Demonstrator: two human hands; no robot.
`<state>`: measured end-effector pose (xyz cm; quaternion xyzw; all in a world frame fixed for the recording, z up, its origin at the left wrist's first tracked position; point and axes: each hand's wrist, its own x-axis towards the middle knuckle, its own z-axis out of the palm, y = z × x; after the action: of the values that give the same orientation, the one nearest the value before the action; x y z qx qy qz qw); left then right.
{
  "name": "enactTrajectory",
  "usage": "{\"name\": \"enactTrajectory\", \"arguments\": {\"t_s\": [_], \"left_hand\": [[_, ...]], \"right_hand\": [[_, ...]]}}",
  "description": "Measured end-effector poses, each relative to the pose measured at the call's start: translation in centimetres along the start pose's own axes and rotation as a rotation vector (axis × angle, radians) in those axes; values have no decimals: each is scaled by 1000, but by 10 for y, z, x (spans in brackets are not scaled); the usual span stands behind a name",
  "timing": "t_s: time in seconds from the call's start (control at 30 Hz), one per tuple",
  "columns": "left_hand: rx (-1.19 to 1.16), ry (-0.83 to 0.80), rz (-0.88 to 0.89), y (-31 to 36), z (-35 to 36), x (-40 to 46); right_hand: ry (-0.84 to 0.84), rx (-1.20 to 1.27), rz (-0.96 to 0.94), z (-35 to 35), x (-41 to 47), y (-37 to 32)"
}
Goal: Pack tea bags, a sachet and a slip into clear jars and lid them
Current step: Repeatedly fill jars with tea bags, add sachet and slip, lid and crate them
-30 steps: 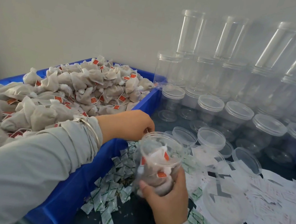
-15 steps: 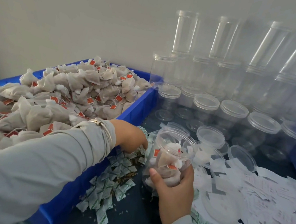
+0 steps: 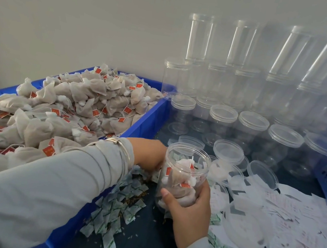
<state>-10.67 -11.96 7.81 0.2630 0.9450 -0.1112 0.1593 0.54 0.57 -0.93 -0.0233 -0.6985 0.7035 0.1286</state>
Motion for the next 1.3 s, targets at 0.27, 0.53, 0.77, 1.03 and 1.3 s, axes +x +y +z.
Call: {"name": "enactTrajectory", "arguments": {"t_s": [0.27, 0.53, 0.77, 1.03, 1.3], "left_hand": [[-1078, 568, -143, -31, -26, -30], [-1251, 506, 43, -5, -31, -49], [-1104, 596, -2, 1, -29, -49], [-1171, 441, 65, 0, -28, -51], [-1025, 76, 366, 23, -15, -49]], "right_hand": [[-10, 12, -7, 1, 2, 2], [-19, 9, -8, 3, 3, 5], [-5, 30, -8, 5, 3, 3], [12, 42, -40, 4, 3, 3], [154, -23, -245, -5, -2, -11]]}}
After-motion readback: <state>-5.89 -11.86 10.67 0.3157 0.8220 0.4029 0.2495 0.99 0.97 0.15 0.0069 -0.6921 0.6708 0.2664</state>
